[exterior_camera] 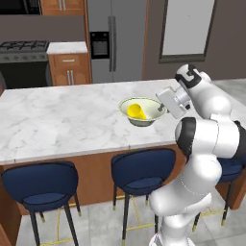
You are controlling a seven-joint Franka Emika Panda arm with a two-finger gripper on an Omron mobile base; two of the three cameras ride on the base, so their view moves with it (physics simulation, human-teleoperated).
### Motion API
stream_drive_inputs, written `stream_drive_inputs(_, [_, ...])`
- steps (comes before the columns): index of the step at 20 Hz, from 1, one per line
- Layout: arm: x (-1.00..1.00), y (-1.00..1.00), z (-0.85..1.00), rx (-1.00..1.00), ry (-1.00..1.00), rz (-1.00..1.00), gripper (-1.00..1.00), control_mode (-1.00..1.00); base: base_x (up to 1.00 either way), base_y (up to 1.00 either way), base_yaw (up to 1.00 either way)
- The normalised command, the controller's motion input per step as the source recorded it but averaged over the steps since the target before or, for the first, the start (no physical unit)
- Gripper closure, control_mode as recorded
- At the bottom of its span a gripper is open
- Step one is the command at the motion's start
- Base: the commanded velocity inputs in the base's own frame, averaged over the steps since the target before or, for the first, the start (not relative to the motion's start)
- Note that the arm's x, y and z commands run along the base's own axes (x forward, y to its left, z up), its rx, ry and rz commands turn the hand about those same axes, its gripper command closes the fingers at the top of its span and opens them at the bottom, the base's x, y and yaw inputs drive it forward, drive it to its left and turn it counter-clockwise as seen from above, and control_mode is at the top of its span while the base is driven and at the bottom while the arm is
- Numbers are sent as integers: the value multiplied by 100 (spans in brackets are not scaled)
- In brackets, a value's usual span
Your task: Place the cup inside the bowl on the dining table and move the bowl to any counter.
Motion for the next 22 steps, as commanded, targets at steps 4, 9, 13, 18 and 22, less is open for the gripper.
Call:
stream_drive_inputs(4, [0, 0, 0, 0, 0, 0, 100, 100, -89, -8, 0])
stream_drive_inputs(9, [0, 0, 0, 0, 0, 0, 100, 100, -42, 0, 0])
stream_drive_inputs(13, [0, 0, 0, 0, 0, 0, 100, 100, -18, 19, 0])
stream_drive_inputs(18, [0, 0, 0, 0, 0, 0, 100, 100, -14, 57, 0])
stream_drive_inputs(22, [0, 0, 0, 0, 0, 0, 100, 100, -17, 71, 0])
